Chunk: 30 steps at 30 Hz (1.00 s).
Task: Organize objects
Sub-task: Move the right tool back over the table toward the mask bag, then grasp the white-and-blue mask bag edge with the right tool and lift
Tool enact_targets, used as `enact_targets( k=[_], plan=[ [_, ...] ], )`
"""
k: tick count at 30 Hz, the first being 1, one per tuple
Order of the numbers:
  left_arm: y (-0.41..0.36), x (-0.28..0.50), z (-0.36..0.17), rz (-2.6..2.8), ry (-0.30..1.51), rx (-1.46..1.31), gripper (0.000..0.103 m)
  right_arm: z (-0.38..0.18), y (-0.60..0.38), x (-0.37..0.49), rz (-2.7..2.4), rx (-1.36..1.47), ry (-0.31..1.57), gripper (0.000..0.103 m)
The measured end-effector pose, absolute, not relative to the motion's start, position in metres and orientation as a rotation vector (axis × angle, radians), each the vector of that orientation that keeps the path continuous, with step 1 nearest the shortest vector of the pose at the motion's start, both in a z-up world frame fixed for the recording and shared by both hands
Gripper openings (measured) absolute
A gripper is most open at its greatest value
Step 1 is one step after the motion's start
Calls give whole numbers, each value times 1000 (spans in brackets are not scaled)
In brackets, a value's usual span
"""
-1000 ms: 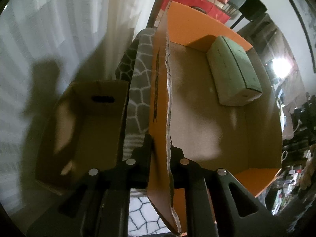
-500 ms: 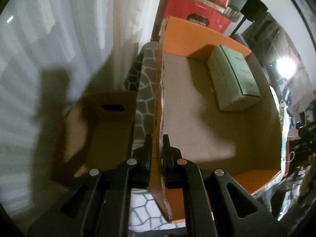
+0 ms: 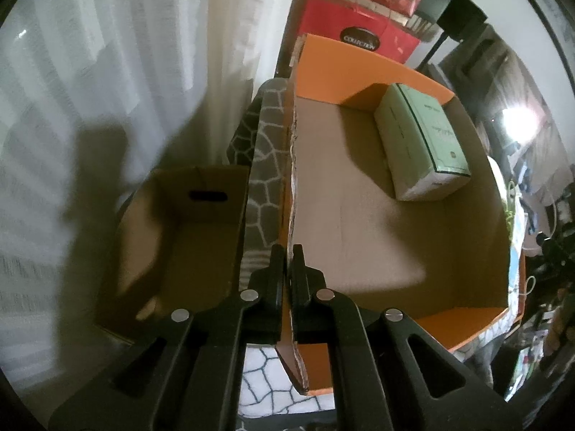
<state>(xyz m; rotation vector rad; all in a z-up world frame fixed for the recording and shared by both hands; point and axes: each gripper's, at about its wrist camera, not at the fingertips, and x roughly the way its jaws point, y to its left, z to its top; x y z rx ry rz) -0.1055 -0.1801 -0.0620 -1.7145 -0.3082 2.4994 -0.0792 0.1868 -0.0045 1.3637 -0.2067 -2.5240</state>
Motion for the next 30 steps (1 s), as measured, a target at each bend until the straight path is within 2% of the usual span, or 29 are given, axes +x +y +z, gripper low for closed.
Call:
enact_targets(
  k=[14,24,30],
  plan=[
    [-182,-102,-62,2513,-347,-1680,4,-1,238,-66,-2610,1361,-256,89],
    [-184,-101,-62,2507,-357,-1669,4,-17,311,-63,-2824,1455,-228,89],
    [-184,-101,-63,2499,-388,-1665,4,-24,350,-66,-2865,1518,-285,89]
  ],
)
